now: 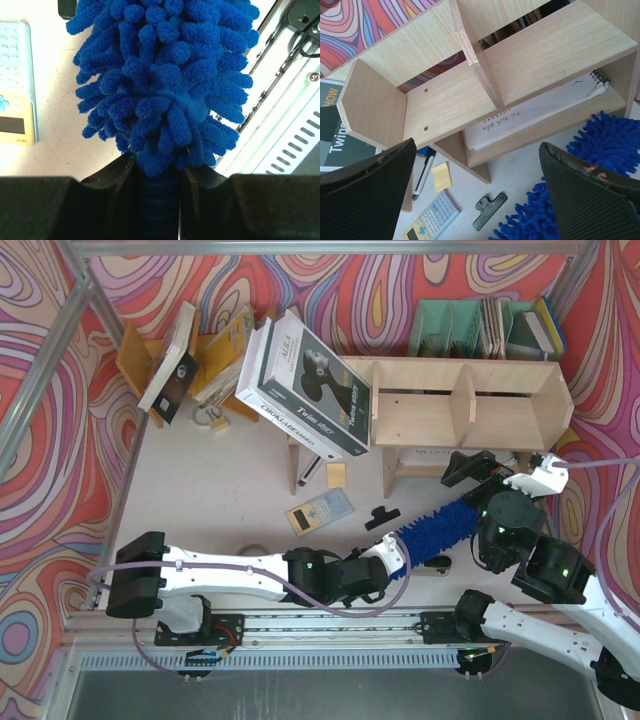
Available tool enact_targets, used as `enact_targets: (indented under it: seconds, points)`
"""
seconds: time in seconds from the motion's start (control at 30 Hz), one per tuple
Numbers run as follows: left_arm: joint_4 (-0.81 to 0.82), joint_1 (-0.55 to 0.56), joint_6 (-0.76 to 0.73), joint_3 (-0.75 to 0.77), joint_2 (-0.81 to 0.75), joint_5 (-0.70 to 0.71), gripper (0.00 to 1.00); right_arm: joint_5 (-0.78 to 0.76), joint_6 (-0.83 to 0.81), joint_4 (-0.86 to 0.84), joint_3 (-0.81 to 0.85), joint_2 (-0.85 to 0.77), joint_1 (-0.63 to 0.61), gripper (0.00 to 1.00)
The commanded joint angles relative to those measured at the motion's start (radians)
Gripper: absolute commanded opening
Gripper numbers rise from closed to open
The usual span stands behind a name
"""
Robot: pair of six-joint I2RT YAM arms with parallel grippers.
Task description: Dust the bookshelf with a duster
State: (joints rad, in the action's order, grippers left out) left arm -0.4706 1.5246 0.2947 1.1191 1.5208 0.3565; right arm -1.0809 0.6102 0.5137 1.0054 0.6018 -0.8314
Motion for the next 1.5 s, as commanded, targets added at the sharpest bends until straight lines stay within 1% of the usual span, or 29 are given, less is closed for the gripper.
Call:
enact_targets:
  seconds: [0.0, 0.17, 0.3, 0.53, 0.83, 0.93, 1.03, 1.17, 1.37, 1.47]
  points:
    - [0.055, -0.001, -0.061, 0.051, 0.026, -0.008, 0.00, -0.020, 0.008, -0.020, -0.004, 0.006, 0.003, 0.99]
    - [0.052, -0.018, -0.108, 0.145, 0.108, -0.019, 0.00, -0.017, 0.001, -0.021, 0.007, 0.016, 0.003, 0.99]
    - [0.046, -0.047, -0.109, 0.176, 0.148, -0.052, 0.00, -0.020, -0.002, -0.018, 0.007, 0.010, 0.004, 0.99]
    - [0.048, -0.078, -0.085, 0.120, 0.154, -0.083, 0.00, -0.028, -0.004, -0.019, -0.003, -0.004, 0.003, 0.99]
    - [0.054, -0.123, -0.032, 0.064, 0.156, -0.062, 0.00, -0.030, -0.016, -0.035, -0.003, 0.008, 0.003, 0.99]
    - [0.071, -0.129, -0.015, 0.049, 0.152, -0.028, 0.00, -0.028, -0.016, -0.035, -0.005, 0.011, 0.003, 0.99]
    - [0.080, -0.139, 0.028, 0.046, 0.150, 0.061, 0.00, -0.025, -0.013, -0.036, -0.007, 0.013, 0.004, 0.99]
    - [0.058, -0.147, 0.080, 0.033, 0.136, 0.132, 0.00, -0.027, -0.015, -0.032, 0.000, 0.013, 0.003, 0.99]
    - [0.057, -0.148, 0.150, -0.067, 0.034, 0.190, 0.00, -0.036, -0.016, -0.030, -0.004, 0.001, 0.003, 0.99]
    - [0.026, -0.148, 0.188, -0.110, -0.029, 0.218, 0.00, -0.037, -0.021, -0.031, -0.004, 0.001, 0.004, 0.99]
